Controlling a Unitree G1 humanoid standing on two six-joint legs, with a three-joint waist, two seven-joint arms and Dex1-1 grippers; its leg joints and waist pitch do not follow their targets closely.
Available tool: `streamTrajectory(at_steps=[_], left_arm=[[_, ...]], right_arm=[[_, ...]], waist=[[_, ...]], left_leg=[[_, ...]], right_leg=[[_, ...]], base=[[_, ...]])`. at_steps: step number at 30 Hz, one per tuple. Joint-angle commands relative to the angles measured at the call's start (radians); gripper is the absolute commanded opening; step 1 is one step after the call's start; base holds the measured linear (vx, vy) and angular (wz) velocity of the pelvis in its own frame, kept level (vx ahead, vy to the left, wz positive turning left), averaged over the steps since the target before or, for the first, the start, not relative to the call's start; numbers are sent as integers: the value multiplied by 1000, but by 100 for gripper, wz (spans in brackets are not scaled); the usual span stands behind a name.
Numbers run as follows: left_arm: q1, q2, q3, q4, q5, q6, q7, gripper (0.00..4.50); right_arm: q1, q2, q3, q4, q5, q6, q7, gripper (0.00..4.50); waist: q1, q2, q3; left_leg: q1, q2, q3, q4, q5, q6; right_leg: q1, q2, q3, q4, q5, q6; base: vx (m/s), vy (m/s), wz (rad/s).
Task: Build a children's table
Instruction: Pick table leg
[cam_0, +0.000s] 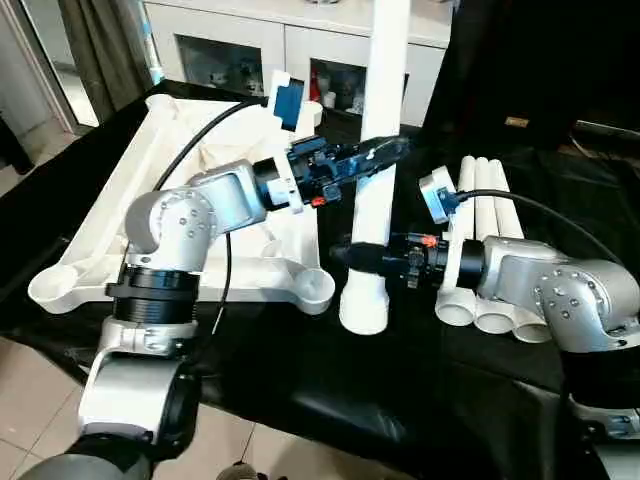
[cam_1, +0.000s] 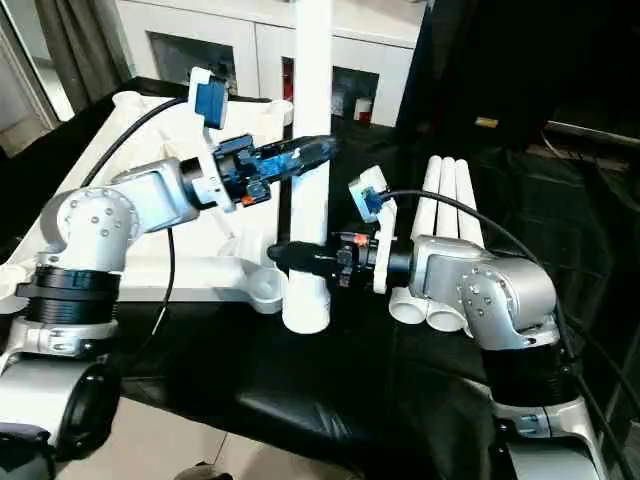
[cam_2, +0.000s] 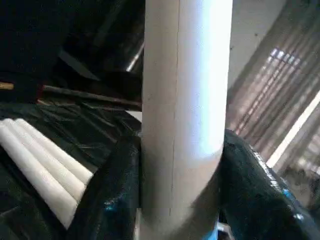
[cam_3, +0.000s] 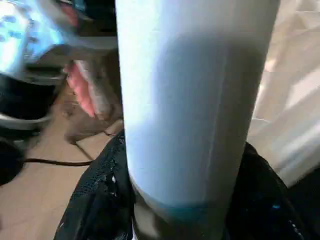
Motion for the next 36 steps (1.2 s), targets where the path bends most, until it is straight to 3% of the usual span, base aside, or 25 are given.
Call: streamTrajectory(at_steps=[1, 5, 6, 9, 10, 11, 14, 17, 23, 28, 29, 36], left_arm=[[-10, -19, 8, -55, 6, -17, 52, 269], [-11, -67, 17, -59, 42, -67, 144, 295], [-15, -73, 21, -54, 43, -74, 153, 269], [-29, -78, 37, -34, 40, -75, 174, 264], [-31, -76, 40, -31, 39, -73, 175, 226], [-32, -75, 43, -33, 37, -70, 178, 217], [-32, -75, 45, -37, 35, -67, 183, 223], [-17, -77, 27, -52, 43, -70, 182, 187], [2, -87, 7, -55, 55, -80, 181, 175], [38, -59, -68, -94, 76, -44, 140, 174], [41, -60, -68, -96, 68, -32, 138, 230], [34, -85, -50, -63, 87, -61, 186, 271]], right_arm=[[-3, 0, -3, 22, -24, -1, -27, 187], [-4, 4, -2, 36, -37, -13, -35, 186], [-5, 4, -3, 39, -38, -15, -37, 186], [-8, 6, -4, 44, -42, -18, -46, 186], [-9, 7, -5, 45, -43, -19, -48, 186], [-11, 7, -8, 46, -44, -18, -49, 186], [-17, 6, -10, 52, -45, -20, -49, 186], [-20, 5, -12, 54, -49, -21, -46, 186], [-27, 9, -14, 61, -52, -28, -47, 186], [-34, 14, -12, 64, -56, -32, -45, 186], [-34, 15, -12, 64, -56, -31, -46, 186], [-40, 19, -9, 67, -59, -33, -42, 186]], waist=[[2, 2, -80], [5, 0, -80], [6, 0, -80], [3, 2, -81], [3, 2, -81], [2, 2, -80], [2, 3, -81], [3, 3, -81], [4, 4, -80], [3, 2, -82], [2, 2, -80], [4, 3, -81]], left_leg=[[6, 41, -12, -53, -16, 15], [4, 37, -11, -52, -17, 22], [4, 38, -11, -52, -16, 21], [4, 37, -12, -51, -13, 24], [5, 37, -12, -51, -14, 25], [6, 37, -12, -52, -16, 25], [5, 37, -13, -52, -18, 25], [6, 38, -12, -51, -15, 26], [7, 39, -13, -52, -21, 26], [6, 40, -12, -52, -13, 27], [7, 40, -12, -52, -15, 27], [8, 40, -12, -52, -20, 22]], right_leg=[[75, -76, 48, -65, 87, -251], [77, -75, 49, -69, 74, -239], [77, -74, 48, -68, 74, -237], [76, -72, 47, -67, 86, -231], [76, -72, 48, -67, 87, -232], [75, -72, 47, -68, 81, -234], [76, -72, 47, -67, 82, -235], [75, -72, 48, -66, 88, -240], [75, -74, 47, -66, 85, -242], [75, -74, 47, -64, 93, -242], [73, -73, 48, -65, 90, -241], [73, -73, 48, -67, 75, -238]], base=[[0, 0, 0], [0, 0, 0], [0, 0, 0], [0, 0, 0], [0, 0, 0], [0, 0, 0], [0, 0, 0], [0, 0, 0], [0, 0, 0], [0, 0, 0], [0, 0, 0], [0, 0, 0]])
